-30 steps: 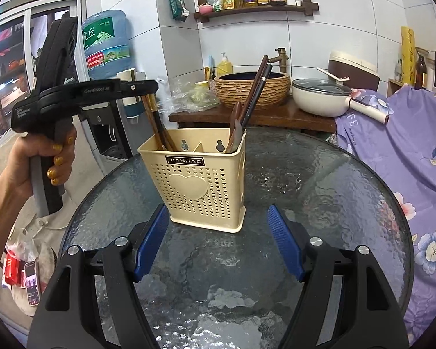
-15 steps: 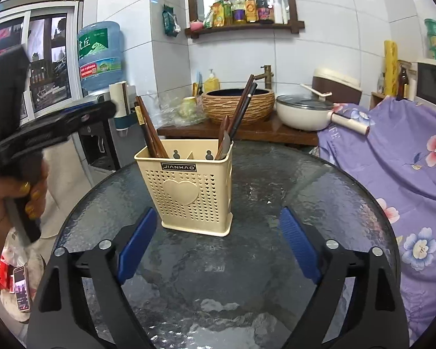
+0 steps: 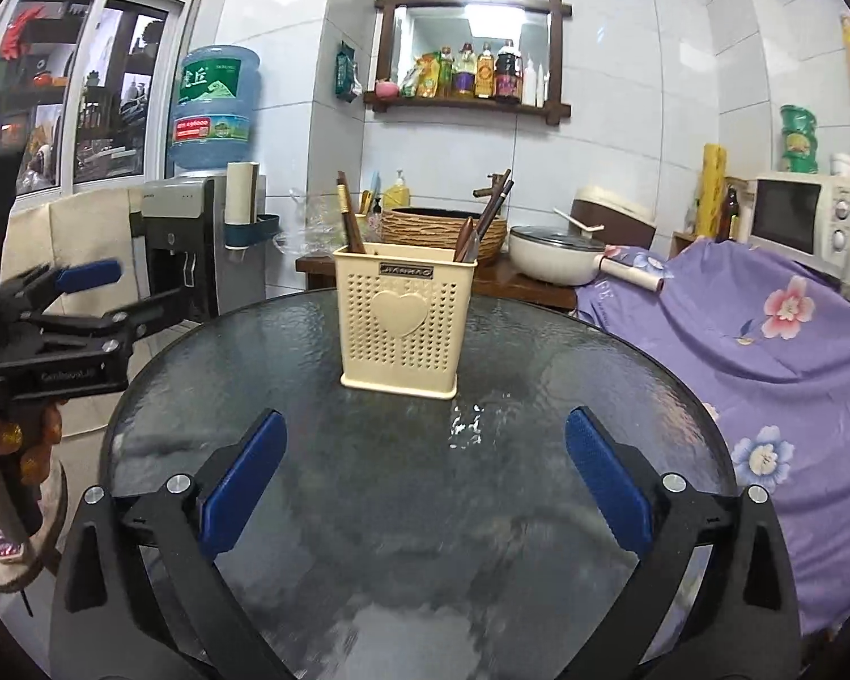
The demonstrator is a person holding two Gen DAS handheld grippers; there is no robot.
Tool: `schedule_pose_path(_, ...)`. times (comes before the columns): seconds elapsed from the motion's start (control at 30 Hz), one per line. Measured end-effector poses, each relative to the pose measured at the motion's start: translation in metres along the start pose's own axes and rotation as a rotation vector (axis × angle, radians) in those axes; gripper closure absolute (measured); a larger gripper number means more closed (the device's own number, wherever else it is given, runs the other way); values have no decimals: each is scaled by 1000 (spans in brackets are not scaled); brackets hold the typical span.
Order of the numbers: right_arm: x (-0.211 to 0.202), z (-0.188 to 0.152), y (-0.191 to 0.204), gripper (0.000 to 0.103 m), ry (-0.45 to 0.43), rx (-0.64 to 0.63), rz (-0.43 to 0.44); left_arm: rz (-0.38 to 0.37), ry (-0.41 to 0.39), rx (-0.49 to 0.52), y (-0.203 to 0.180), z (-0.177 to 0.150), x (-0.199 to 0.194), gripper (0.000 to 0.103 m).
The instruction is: Organize utensils
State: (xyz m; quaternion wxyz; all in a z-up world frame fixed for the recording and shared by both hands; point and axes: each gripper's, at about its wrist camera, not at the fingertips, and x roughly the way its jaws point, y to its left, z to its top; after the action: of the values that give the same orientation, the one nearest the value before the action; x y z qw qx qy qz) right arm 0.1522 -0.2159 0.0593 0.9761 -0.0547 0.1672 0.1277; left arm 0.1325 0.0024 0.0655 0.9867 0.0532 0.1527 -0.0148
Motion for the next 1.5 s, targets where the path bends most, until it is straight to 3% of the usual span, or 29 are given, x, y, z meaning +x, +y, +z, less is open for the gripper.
schedule_pose_path(0.17, -30, -25, 8, 6, 24, 73, 21, 22, 37, -40, 7, -45, -43, 6)
schedule_pose_path(0.27, -42, -34, 12, 6, 23, 100, 8, 46, 15, -52, 5, -63, -63, 6)
schedule_pose_path(0.4, -63, -47, 18, 6, -1, 87, -44, 13, 9, -72, 1, -74, -77, 6)
schedule_pose_path(0.73, -82, -71, 12, 6, -16, 109, -81, 7, 11, -73, -7, -79, -80, 6)
schedule_pose_path(1.5, -78, -71, 6, 6, -16, 137, -74, -4, 28, -88, -9, -79, -76, 6)
